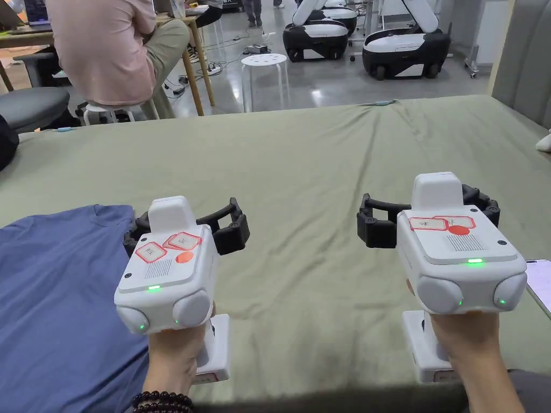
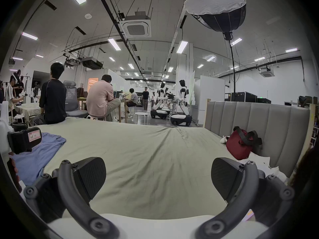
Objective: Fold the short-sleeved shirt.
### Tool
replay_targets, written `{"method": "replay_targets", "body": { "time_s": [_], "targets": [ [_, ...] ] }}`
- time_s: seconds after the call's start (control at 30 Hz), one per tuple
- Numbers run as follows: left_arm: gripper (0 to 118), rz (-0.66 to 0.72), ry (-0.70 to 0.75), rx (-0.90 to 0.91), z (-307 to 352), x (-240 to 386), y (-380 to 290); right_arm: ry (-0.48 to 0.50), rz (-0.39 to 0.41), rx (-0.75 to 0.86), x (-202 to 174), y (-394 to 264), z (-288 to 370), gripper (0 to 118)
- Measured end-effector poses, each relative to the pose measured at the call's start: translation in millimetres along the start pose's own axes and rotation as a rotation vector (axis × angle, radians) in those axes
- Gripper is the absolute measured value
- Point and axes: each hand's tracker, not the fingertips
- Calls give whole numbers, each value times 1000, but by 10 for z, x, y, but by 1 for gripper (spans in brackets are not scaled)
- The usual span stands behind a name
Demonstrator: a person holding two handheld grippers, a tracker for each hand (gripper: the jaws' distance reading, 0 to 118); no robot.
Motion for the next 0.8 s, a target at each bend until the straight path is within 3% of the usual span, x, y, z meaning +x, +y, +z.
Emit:
{"method": "replay_targets", "body": {
  "time_s": [0.8],
  "targets": [
    [118, -12, -47, -4, 23, 59, 5, 14, -4, -3, -12, -22, -24, 118]
  ]
}}
